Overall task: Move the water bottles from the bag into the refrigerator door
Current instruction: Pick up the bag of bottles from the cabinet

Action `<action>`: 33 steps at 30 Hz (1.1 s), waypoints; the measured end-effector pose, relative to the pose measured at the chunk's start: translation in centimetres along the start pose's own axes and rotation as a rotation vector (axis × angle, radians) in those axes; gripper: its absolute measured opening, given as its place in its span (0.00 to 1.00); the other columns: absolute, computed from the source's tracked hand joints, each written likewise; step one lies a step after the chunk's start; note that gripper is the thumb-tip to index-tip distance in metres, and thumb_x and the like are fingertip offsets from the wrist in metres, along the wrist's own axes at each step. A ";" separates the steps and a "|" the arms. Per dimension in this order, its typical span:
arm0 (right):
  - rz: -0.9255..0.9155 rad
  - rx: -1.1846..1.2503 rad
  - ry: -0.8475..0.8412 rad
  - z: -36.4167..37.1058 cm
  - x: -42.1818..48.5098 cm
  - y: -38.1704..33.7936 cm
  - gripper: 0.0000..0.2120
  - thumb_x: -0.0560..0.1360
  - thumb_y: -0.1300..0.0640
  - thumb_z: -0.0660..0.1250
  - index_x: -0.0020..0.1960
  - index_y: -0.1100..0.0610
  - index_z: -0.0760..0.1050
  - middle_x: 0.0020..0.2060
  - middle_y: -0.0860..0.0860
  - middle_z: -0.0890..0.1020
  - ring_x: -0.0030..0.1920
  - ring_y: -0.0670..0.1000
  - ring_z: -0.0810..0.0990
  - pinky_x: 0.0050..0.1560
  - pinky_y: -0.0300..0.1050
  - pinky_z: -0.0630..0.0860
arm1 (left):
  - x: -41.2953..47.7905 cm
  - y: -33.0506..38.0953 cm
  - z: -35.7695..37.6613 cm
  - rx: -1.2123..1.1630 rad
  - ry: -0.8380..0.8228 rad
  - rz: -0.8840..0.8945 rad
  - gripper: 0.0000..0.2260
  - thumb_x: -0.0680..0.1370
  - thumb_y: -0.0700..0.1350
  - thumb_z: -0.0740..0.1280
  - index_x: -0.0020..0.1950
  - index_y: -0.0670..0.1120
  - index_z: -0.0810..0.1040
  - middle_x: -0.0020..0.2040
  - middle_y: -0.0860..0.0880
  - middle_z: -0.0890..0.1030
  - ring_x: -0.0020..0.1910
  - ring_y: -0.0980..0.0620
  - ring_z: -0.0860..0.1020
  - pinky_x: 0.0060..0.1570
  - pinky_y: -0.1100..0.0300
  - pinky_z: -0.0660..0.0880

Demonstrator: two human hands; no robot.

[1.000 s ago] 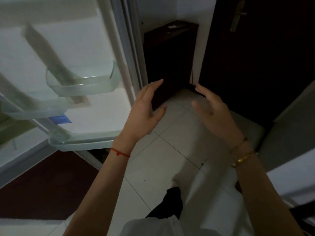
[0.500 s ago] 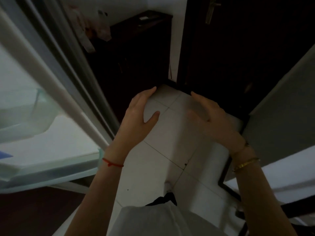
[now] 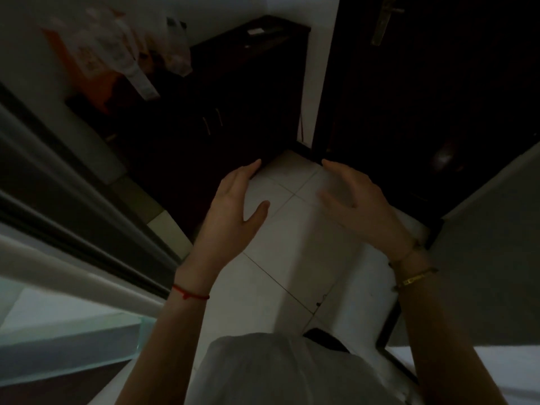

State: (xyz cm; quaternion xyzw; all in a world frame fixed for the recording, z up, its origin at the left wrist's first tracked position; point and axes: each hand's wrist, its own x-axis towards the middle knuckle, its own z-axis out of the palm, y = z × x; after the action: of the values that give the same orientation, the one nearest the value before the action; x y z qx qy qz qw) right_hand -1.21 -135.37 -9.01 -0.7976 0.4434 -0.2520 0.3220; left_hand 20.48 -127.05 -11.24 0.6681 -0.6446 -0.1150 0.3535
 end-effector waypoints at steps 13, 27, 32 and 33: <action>-0.187 0.074 -0.224 1.9 15.1 2.2 0.25 0.79 0.51 0.64 0.74 0.51 0.64 0.71 0.46 0.68 0.72 0.45 0.63 0.70 0.39 0.59 | 8.4 -3.9 0.2 0.060 0.128 -0.215 0.28 0.79 0.44 0.68 0.78 0.46 0.62 0.74 0.49 0.69 0.74 0.53 0.66 0.73 0.63 0.63; -0.455 0.048 -0.428 2.2 35.8 2.8 0.25 0.78 0.48 0.64 0.73 0.49 0.64 0.70 0.47 0.70 0.73 0.46 0.64 0.73 0.48 0.64 | 20.9 -7.6 0.8 0.101 0.417 -0.422 0.28 0.79 0.45 0.68 0.78 0.49 0.62 0.74 0.52 0.68 0.74 0.55 0.66 0.73 0.53 0.67; -0.512 0.068 -0.505 4.2 40.5 1.7 0.25 0.78 0.49 0.65 0.73 0.49 0.65 0.70 0.48 0.70 0.72 0.48 0.64 0.73 0.51 0.64 | 22.9 -10.2 0.3 0.174 0.489 -0.487 0.29 0.79 0.45 0.68 0.78 0.49 0.62 0.74 0.52 0.68 0.74 0.56 0.66 0.73 0.57 0.66; -0.511 0.074 -0.525 4.7 41.3 1.4 0.25 0.78 0.50 0.65 0.73 0.49 0.65 0.70 0.47 0.69 0.73 0.48 0.64 0.74 0.49 0.63 | 23.2 -10.8 0.1 0.183 0.498 -0.497 0.29 0.79 0.45 0.68 0.78 0.48 0.62 0.74 0.51 0.68 0.74 0.55 0.66 0.73 0.58 0.66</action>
State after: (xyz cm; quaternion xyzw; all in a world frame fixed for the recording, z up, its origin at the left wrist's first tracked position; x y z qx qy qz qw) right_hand 21.06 -170.51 -8.35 -0.9080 0.1225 -0.1269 0.3801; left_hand 32.12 -149.85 -11.00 0.8408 -0.3641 0.0269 0.3998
